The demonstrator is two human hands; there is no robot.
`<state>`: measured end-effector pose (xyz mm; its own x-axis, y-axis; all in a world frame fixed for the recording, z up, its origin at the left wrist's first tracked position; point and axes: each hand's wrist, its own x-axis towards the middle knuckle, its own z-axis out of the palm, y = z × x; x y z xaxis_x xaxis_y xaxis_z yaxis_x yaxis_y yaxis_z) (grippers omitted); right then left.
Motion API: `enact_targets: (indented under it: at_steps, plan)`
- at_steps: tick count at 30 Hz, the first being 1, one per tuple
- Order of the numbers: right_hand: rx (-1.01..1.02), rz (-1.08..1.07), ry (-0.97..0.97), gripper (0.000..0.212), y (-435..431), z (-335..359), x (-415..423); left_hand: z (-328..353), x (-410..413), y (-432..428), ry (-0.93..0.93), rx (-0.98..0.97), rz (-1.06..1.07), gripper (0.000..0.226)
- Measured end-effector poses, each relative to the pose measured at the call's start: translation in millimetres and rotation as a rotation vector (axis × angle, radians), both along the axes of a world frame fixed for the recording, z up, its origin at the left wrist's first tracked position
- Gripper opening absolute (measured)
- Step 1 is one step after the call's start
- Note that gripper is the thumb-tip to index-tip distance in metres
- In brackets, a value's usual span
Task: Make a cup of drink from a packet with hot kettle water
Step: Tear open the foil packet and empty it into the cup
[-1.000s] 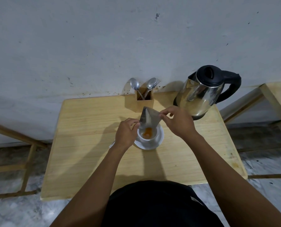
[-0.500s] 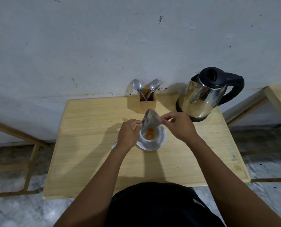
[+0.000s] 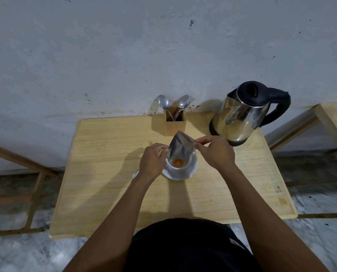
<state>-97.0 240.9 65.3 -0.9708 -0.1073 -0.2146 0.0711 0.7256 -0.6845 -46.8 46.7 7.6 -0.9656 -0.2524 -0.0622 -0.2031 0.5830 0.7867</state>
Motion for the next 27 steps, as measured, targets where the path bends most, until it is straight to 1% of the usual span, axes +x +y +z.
enact_targets:
  at_steps: [2, 4, 6, 8, 9, 11, 13, 14, 16, 22, 27]
  plan:
    - [-0.113, -0.05, 0.0, 0.003, 3, -2, 2, 3, 1, 1, -0.013, 0.059, 0.027, 0.018]
    - [-0.251, -0.049, -0.049, 0.005, 5, -5, 5, 11, 2, 2, -0.031, 0.186, 0.085, 0.019]
    - [-0.399, -0.127, -0.121, 0.007, 6, -4, 11, 21, 4, 2, -0.095, 0.332, 0.154, 0.034]
    - [-0.596, -0.281, -0.271, 0.005, 6, -4, 18, 31, 5, 2, -0.169, 0.452, 0.194, 0.046]
    - [-0.689, -0.351, -0.377, 0.006, 5, -6, 22, 33, 5, 1, -0.19, 0.487, 0.197, 0.047]
    - [-0.854, -0.427, -0.568, 0.013, 1, -10, 29, 37, 7, 1, -0.221, 0.518, 0.162, 0.044]
    - [-0.993, -0.443, -0.671, 0.014, -6, -15, 33, 40, 8, 4, -0.231, 0.548, 0.12, 0.037]
    - [-1.025, -0.429, -0.697, 0.012, -10, -16, 36, 41, 8, 5, -0.226, 0.566, 0.115, 0.032]
    - [-1.014, -0.373, -0.728, 0.005, -19, -14, 41, 44, 7, 6, -0.2, 0.601, 0.142, 0.022]
    - [-0.869, -0.22, -0.698, 0.009, -37, -11, 48, 51, 4, 0, -0.158, 0.727, 0.283, 0.011]
    - [-0.711, -0.075, -0.618, 0.019, -50, -5, 50, 50, 8, -7, -0.131, 0.672, 0.31, 0.016]
